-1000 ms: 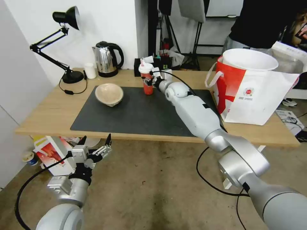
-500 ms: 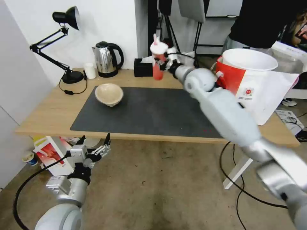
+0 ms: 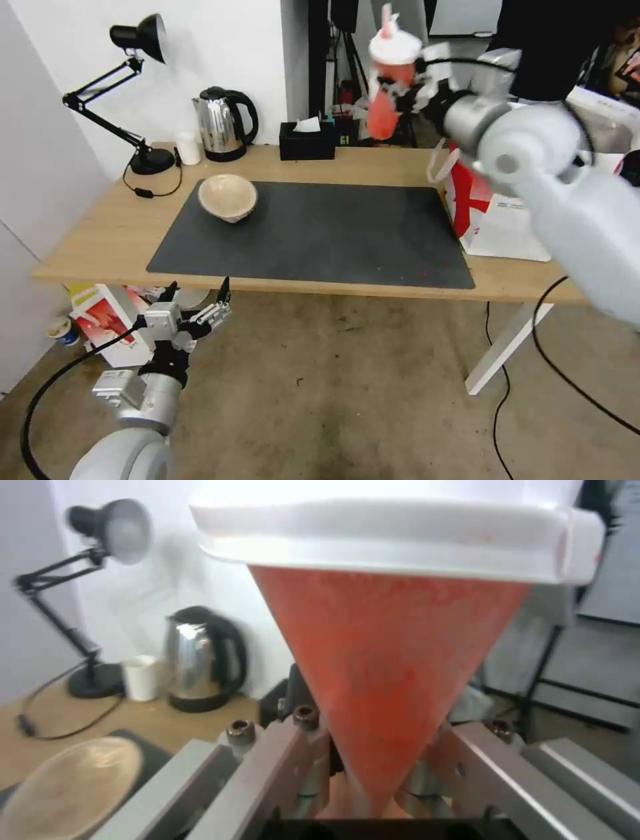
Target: Pick up the trash from the table and place it into the takeout bag.
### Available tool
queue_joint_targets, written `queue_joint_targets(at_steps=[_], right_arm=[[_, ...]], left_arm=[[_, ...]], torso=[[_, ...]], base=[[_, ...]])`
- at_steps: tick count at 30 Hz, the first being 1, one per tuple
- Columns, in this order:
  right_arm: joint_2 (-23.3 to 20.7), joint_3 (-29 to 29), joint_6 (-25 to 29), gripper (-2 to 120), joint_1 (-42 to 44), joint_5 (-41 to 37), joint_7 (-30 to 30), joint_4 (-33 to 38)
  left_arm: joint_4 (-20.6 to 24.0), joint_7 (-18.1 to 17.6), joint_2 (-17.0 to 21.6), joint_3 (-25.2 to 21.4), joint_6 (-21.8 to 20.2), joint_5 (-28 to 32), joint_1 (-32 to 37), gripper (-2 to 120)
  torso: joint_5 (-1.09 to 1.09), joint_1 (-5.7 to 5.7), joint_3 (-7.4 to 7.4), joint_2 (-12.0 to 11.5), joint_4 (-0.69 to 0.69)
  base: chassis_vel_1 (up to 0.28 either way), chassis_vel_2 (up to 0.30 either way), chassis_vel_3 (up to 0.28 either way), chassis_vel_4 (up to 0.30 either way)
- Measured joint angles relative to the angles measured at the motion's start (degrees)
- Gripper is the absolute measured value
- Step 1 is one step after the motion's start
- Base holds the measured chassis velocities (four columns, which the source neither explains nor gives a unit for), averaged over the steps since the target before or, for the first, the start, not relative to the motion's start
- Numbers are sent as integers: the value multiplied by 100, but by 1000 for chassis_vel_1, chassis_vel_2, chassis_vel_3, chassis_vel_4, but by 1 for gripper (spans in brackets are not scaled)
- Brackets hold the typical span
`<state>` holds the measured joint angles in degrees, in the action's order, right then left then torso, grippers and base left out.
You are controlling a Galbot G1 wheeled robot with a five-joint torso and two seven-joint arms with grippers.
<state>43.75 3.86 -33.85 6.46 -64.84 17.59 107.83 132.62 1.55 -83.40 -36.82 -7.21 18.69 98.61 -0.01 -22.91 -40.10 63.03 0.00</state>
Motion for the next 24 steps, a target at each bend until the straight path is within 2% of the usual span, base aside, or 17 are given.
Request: queue_joint_targets(at_steps=[6, 15, 24], right_arm=[[-302, -90, -12, 6, -261, -197, 55, -162], [-779, -87, 98, 6, -793, -261, -232, -1184], [-879, -158, 168, 5, -777, -2, -448, -1865]], left_arm=[[25, 0, 4, 5, 18, 0, 11, 100], [28, 95, 24, 11, 152, -102, 12, 100], [38, 93, 63, 13, 153, -71, -2, 100]], torso=[[0, 0, 0, 0, 0], [0, -1, 0, 0, 1], [0, -1, 0, 0, -1]], base=[[0, 0, 0, 0], [0, 0, 0, 0], [0, 0, 0, 0]])
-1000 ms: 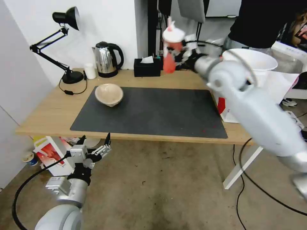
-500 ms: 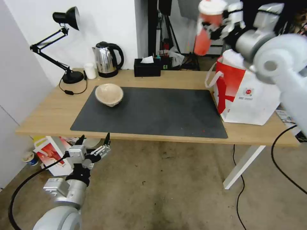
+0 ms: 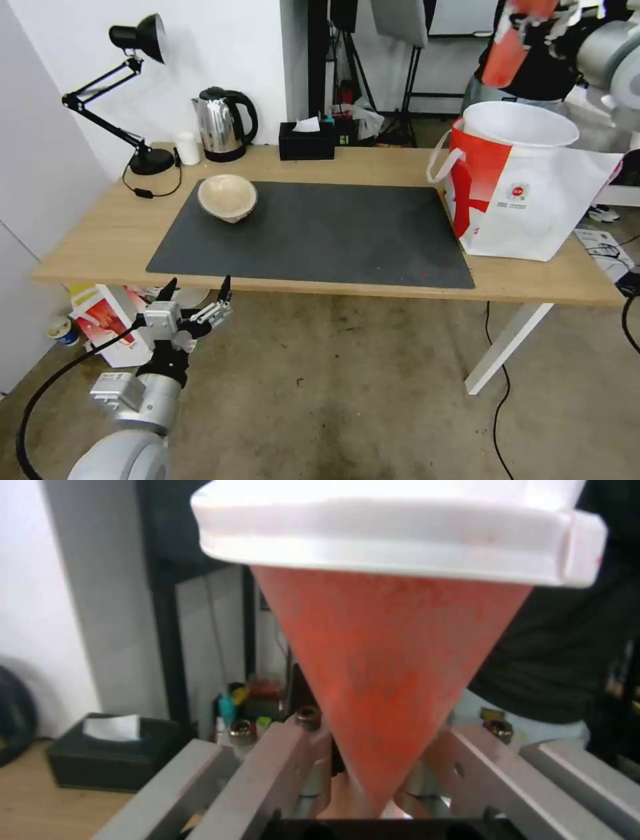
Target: Pick up the trash from the table and place it into the takeout bag.
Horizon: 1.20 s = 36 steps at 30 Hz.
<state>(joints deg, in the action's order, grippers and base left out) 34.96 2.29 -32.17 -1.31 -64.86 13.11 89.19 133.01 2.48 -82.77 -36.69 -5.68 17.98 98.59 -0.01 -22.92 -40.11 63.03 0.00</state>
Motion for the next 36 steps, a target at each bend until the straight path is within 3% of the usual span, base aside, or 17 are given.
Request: queue_joint_targets(at_steps=[13, 36], right_arm=[[67, -381, 134, 5, 568, 495, -306, -565], [361, -558, 365, 5, 1620, 1151, -469, -667]], left_arm=[[-41, -9, 88, -7, -3, 79, -12, 100], [-66, -16, 65, 5, 6, 89, 33, 100]], torso=[[0, 0, 0, 0, 2], [2, 0, 0, 0, 0]], base=[[0, 0, 0, 0], [0, 0, 0, 0]])
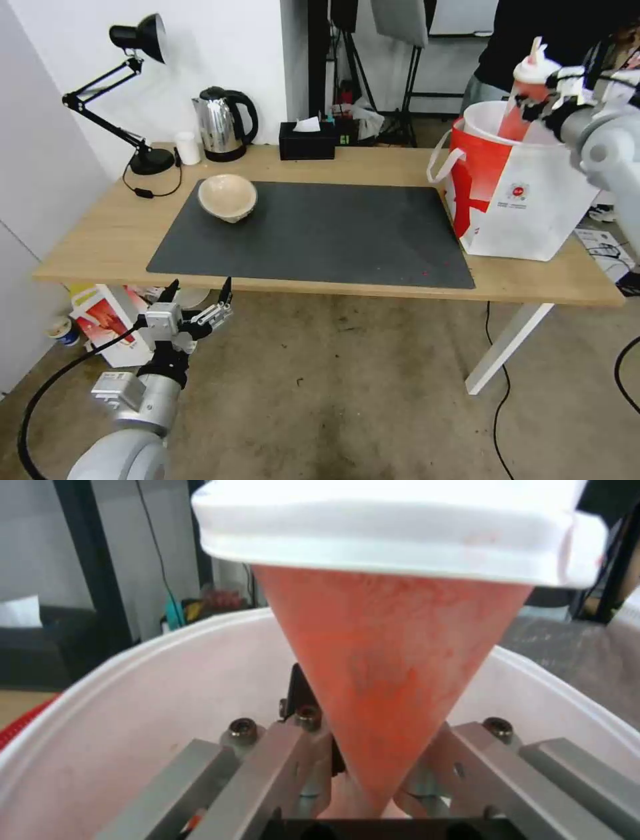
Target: Pick up the trash from the table and place it into the takeout bag.
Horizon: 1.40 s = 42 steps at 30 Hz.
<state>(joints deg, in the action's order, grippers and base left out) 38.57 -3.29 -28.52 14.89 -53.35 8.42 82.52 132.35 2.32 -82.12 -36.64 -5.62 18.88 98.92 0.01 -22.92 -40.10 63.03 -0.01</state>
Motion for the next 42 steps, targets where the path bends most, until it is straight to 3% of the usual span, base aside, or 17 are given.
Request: queue_joint_targets(at_steps=[42], right_arm=[[-113, 110, 221, 5, 293, 598, 139, 258]], left_arm=[[37, 0, -20, 34, 36, -36, 10, 100]], torso=[[-1, 0, 0, 0, 1]], base=[[0, 0, 0, 0]])
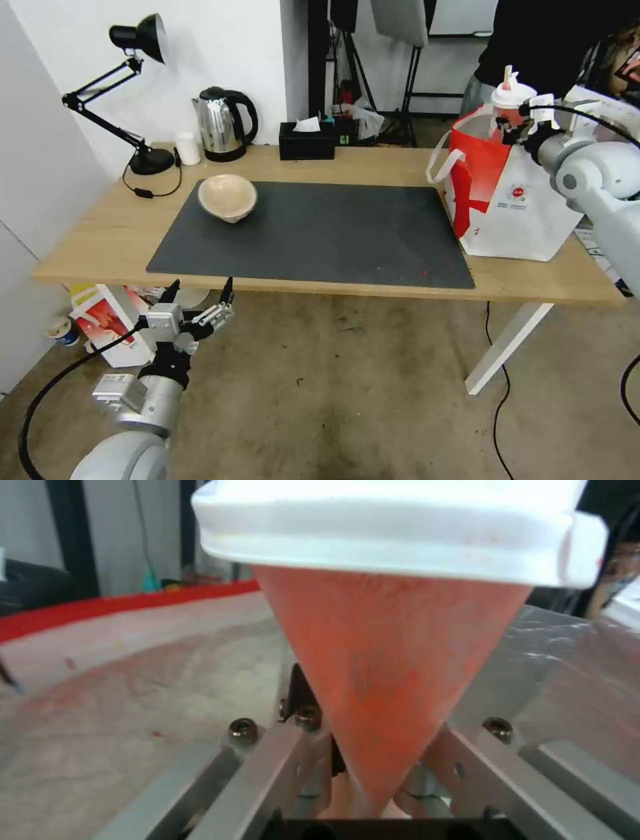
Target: Pick up the trash from the table and place it into the takeout bag.
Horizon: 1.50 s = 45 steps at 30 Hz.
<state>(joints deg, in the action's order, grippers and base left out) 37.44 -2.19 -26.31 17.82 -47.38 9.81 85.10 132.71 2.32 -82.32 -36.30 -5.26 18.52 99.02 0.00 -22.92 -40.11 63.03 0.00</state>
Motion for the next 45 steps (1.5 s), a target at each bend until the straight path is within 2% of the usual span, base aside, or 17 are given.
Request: queue_joint_targets(at_steps=[2, 3, 5, 7, 10, 11, 14, 16, 20, 22, 24, 29, 45], right_arm=[[-11, -58, -173, 14, 44, 209, 30, 32], [-11, -58, -173, 14, 44, 209, 30, 32], [-22, -92, -385, 23, 60, 472, 116, 62], [-35, -96, -460, 27, 66, 608, 149, 76], [-67, -103, -584, 41, 65, 933, 333, 111], [-67, -103, -584, 41, 65, 933, 333, 111], [-129, -143, -752, 56, 48, 1069, 349, 171], [-143, -164, -792, 60, 48, 1075, 342, 197], [-164, -202, -847, 80, 43, 1073, 362, 240], [-164, -201, -847, 83, 29, 1069, 363, 231], [-161, -185, -847, 93, -7, 1057, 364, 200], [-134, -138, -837, 100, -57, 1014, 351, 144], [-61, 9, -663, 100, -198, 793, 330, 142]], left_arm=[[12, 1, 18, -21, 0, 14, 5, 100], [12, 1, 18, -21, 0, 14, 5, 100], [19, 0, 19, -37, 0, 16, 10, 100], [19, -2, 12, -37, 2, 14, 16, 100], [32, -5, -21, -18, 3, 0, 30, 100], [32, -5, -21, -18, 3, 0, 30, 100], [67, -6, -32, -13, 2, -1, 47, 100], [83, -5, -32, -15, -1, 2, 57, 100], [93, -4, -22, -33, -10, 11, 58, 100], [93, -7, -24, -33, -13, 11, 54, 100], [93, -12, -27, -31, -16, 11, 48, 100], [75, -15, -24, -30, -20, 11, 24, 100], [-36, -30, -5, -15, -28, 23, -64, 100]], torso=[[-1, 0, 0, 0, -1], [-1, 0, 0, 0, -1], [0, 0, 0, 0, 0], [0, 0, 0, 0, 0], [0, 0, 0, 0, 0], [0, 0, 0, 0, 0], [0, 0, 0, 0, 0], [-1, 0, 0, 0, 1], [0, 0, 0, 0, 0], [-1, 0, 0, 0, 0], [0, 0, 0, 0, 0], [0, 0, 0, 0, -1], [0, 0, 0, 0, 0]], base=[[0, 0, 0, 0], [0, 0, 0, 0], [0, 0, 0, 0], [0, 0, 0, 0], [0, 0, 0, 0], [0, 0, 0, 0], [0, 0, 0, 0], [0, 0, 0, 0], [0, 0, 0, 0], [0, 0, 0, 0], [0, 0, 0, 0], [0, 0, 0, 0], [0, 0, 0, 0]])
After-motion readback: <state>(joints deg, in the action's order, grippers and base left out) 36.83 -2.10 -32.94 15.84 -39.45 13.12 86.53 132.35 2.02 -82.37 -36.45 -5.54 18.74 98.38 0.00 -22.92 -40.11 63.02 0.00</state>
